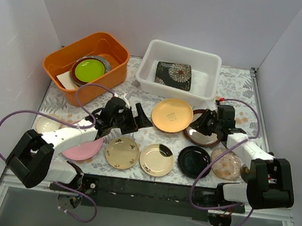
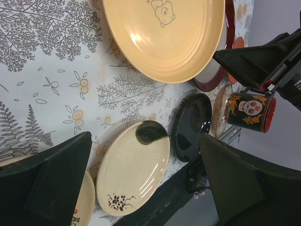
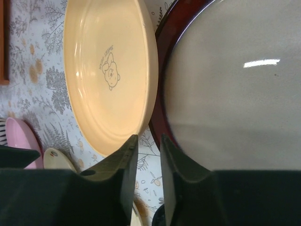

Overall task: Place the plates into the plastic bin on the countertop
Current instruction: Pick up the plate at the center of the board.

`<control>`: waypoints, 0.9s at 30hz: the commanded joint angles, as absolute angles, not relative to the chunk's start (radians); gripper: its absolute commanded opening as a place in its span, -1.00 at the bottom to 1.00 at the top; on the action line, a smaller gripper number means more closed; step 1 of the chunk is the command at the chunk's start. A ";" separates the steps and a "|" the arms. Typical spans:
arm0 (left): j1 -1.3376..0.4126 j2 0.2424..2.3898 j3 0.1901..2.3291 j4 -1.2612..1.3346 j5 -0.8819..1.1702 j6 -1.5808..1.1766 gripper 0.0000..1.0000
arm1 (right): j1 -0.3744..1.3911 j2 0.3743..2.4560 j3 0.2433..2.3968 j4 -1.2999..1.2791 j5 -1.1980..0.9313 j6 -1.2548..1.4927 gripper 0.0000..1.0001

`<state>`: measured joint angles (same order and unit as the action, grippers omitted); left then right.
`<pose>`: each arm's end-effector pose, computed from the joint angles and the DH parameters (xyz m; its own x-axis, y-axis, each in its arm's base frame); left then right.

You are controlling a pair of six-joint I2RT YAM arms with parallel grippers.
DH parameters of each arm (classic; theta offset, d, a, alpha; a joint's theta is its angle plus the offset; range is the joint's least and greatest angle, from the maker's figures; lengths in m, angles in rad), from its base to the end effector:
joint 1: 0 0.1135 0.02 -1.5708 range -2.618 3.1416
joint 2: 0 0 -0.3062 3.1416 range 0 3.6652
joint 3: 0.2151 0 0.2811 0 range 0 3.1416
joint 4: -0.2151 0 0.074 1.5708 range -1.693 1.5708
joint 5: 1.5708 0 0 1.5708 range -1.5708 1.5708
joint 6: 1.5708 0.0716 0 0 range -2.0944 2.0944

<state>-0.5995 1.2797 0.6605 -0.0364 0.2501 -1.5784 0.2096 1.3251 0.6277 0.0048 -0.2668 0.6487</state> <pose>0.2412 -0.1863 0.2089 -0.7048 -0.6918 0.1569 -0.5087 0.3387 -0.7915 0.2941 0.0819 0.1888 -0.7388 0.4387 -0.5116 0.0593 0.7985 0.5991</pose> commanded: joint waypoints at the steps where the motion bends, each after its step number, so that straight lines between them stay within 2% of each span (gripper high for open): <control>1: -0.606 1.236 0.644 -0.032 0.236 -1.578 0.96 | 0.207 1.325 0.649 0.058 -0.298 0.663 -0.26; 9: -0.609 1.253 0.647 -0.029 0.238 -1.580 0.96 | 0.207 1.325 0.658 0.075 -0.299 0.667 -0.16; 19: -0.614 1.244 0.638 -0.029 0.233 -1.580 0.96 | 0.215 1.474 0.753 0.066 -0.273 0.676 -0.18; 23: -0.614 1.247 0.640 -0.029 0.236 -1.583 0.96 | 0.219 1.497 0.772 0.069 -0.259 0.678 -0.26; 27: -0.614 1.246 0.643 -0.029 0.238 -1.578 0.96 | 0.222 1.506 0.779 0.058 -0.253 0.669 -0.44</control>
<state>-0.6064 1.2789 0.6456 -0.0364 0.2489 -1.5860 0.2165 1.4963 0.7334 0.0517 -0.2691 0.6762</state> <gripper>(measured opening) 0.982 0.313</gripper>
